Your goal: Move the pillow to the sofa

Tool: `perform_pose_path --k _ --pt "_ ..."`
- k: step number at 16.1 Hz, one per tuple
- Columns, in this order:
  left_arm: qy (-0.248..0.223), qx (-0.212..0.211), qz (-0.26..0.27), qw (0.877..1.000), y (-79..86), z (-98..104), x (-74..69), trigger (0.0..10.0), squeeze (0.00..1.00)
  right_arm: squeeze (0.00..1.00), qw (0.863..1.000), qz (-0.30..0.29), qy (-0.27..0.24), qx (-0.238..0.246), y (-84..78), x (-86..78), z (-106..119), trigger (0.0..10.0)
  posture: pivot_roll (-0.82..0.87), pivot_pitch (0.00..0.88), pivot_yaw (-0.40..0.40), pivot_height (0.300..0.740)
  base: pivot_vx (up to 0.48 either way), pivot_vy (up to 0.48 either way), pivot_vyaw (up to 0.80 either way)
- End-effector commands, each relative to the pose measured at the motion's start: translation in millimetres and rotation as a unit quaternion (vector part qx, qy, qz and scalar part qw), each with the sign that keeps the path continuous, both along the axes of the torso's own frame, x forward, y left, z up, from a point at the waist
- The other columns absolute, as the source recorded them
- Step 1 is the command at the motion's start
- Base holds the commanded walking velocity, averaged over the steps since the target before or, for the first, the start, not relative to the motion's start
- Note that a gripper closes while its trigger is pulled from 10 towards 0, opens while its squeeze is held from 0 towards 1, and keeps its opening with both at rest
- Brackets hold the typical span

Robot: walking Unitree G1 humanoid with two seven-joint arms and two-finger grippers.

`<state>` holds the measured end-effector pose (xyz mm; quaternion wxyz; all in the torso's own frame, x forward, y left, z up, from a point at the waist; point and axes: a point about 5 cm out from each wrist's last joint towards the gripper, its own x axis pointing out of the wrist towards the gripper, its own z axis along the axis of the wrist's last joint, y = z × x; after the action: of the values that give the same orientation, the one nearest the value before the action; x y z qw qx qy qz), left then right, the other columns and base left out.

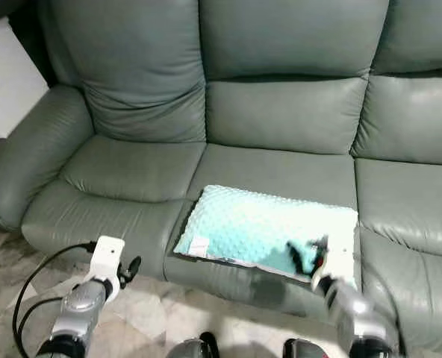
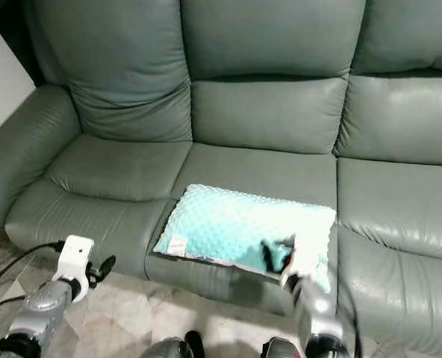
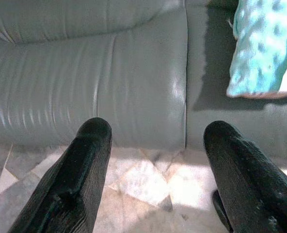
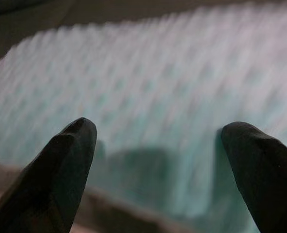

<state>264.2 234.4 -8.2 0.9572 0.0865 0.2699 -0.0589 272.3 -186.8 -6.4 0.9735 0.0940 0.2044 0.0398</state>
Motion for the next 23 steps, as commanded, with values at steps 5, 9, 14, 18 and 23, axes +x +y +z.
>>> perform_pose_path --k 5,9,14,18,23 --pt "0.017 0.002 0.006 1.0 6.9 -5.8 -9.5 10.0 0.0 0.0 0.99 0.111 0.066 0.054 24.5 -34.7 -9.4 10.0 -0.06 0.255 0.176 0.74 0.0 0.0 0.0" --pt "0.019 -0.005 -0.009 1.0 -3.2 -7.4 -9.5 10.0 0.0 0.0 0.981 0.127 0.146 0.037 16.7 -49.2 -41.1 10.0 -0.01 0.299 0.189 0.74 0.0 0.0 0.0" --pt "0.004 -0.001 -0.01 1.0 3.2 0.2 -5.7 10.0 0.0 0.0 0.987 0.126 0.098 0.0 11.2 -25.2 -28.7 10.0 0.04 0.352 0.196 0.74 0.0 0.0 0.0" --pt "0.002 0.004 -0.01 1.0 7.8 0.9 -9.8 10.0 0.0 0.0 0.983 0.141 0.074 -0.093 5.9 -5.8 -15.9 10.0 0.06 0.377 0.199 0.74 0.0 0.0 0.0" --pt "0.002 0.012 -0.004 1.0 11.9 2.1 -11.5 10.0 0.0 0.0 0.984 0.118 0.054 -0.121 -2.7 5.1 -6.5 10.0 0.06 0.376 0.201 0.74 0.0 0.0 0.0"
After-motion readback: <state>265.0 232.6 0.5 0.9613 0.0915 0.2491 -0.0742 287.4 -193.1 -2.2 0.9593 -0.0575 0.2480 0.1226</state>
